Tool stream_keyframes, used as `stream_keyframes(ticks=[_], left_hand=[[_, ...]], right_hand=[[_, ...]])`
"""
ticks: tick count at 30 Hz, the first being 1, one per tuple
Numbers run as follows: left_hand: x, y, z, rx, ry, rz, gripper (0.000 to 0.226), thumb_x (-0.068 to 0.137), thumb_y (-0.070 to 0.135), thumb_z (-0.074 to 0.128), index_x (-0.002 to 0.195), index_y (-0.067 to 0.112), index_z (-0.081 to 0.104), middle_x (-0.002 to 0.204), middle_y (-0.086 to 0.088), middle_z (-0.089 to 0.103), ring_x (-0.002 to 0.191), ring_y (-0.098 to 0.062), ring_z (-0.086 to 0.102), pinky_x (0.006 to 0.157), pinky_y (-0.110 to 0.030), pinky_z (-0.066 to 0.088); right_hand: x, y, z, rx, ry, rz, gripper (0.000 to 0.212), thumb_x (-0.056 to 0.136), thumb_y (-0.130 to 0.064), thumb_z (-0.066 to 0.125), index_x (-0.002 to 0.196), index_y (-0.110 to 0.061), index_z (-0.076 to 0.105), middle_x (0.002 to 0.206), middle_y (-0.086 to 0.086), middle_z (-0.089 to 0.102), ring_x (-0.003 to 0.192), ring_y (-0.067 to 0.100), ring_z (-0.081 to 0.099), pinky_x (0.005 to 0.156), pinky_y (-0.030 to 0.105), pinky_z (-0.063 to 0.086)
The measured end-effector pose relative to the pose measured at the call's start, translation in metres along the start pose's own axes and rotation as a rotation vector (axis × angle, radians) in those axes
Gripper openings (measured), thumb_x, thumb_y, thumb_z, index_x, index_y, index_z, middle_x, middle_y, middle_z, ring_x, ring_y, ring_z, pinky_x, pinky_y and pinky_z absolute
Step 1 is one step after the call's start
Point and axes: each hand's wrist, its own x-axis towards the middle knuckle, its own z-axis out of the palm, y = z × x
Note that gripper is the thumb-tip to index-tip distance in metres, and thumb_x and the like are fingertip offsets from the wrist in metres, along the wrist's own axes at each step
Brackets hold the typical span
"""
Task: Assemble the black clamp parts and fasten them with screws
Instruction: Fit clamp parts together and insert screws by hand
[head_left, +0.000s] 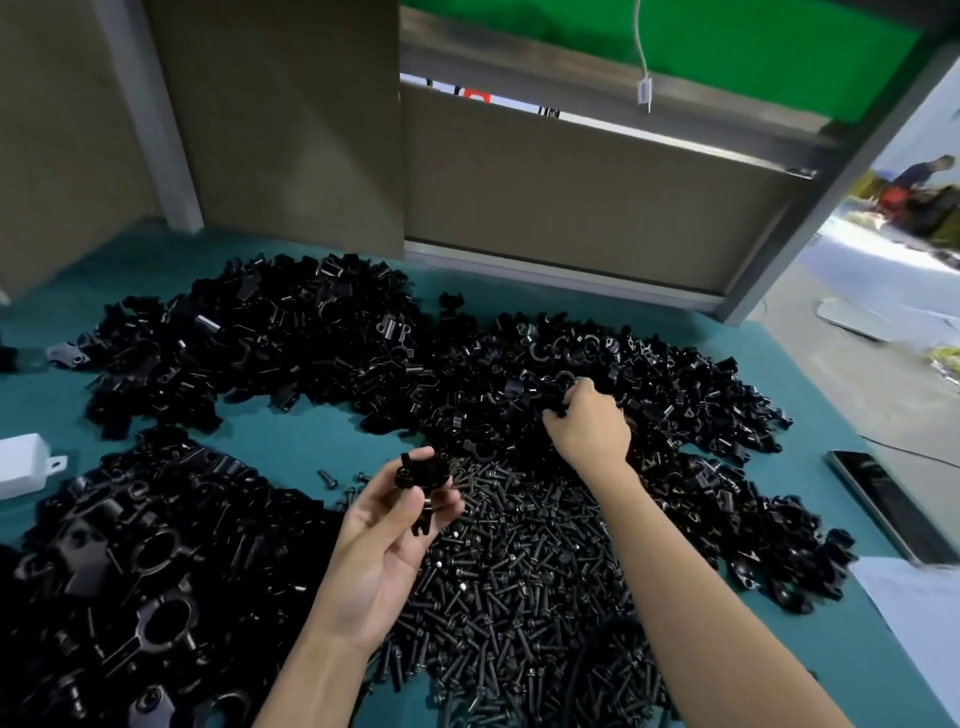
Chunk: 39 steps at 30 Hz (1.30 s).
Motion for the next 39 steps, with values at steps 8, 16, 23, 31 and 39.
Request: stream_keyframes(ticks=[8,16,23,31,39], left_hand=[[-0.002,0.003,0.001,0.036,-0.008,-0.048,0.044,0.071,0.007,0.084,0.113,0.002,0.071,0.094,-0.02,0.06,0.088,-0.03,0.071,0.081,-0.038,0.06],[-0.003,0.003,0.003,0.013,-0.023,-0.069,0.046,0.066,0.011,0.084,0.111,0.005,0.075,0.091,-0.02,0.06,0.087,-0.029,0.071,0.081,-0.037,0.06],[-0.002,0.002,0.001,-0.024,-0.002,-0.06,0.034,0.079,0.001,0.062,0.111,0.004,0.073,0.095,-0.018,0.066,0.088,-0.028,0.071,0.081,-0.038,0.06],[-0.002,0.004,0.003,0.005,-0.017,-0.083,0.071,0.05,0.021,0.101,0.114,0.004,0.073,0.09,-0.018,0.063,0.089,-0.029,0.071,0.083,-0.038,0.059],[-0.004,0.005,0.007,-0.002,-0.021,-0.073,0.071,0.05,0.022,0.101,0.112,0.005,0.074,0.091,-0.02,0.06,0.089,-0.03,0.071,0.083,-0.038,0.059]], right_hand=[[0.012,-0.002,-0.005,-0.025,0.011,0.081,0.035,0.086,-0.018,0.071,0.114,-0.014,0.051,0.084,-0.001,0.053,0.072,0.022,0.05,0.059,0.03,0.037],[0.011,0.014,-0.024,-0.066,0.076,0.098,0.032,0.086,-0.013,0.064,0.118,-0.014,0.06,0.099,0.007,0.065,0.084,0.029,0.054,0.065,0.03,0.036],[0.027,0.023,-0.04,0.413,0.066,0.066,0.011,0.088,-0.011,0.072,0.096,-0.02,0.073,0.078,-0.008,0.064,0.071,0.012,0.059,0.07,0.028,0.047],[0.032,0.002,-0.018,-0.205,-0.017,-0.467,0.024,0.082,0.009,0.056,0.098,-0.007,0.063,0.104,0.011,0.062,0.101,0.029,0.055,0.07,0.034,0.045],[0.042,0.015,-0.02,-0.08,-0.01,-0.396,0.022,0.083,0.002,0.061,0.093,-0.015,0.052,0.085,0.008,0.066,0.073,0.029,0.061,0.057,0.034,0.044]])
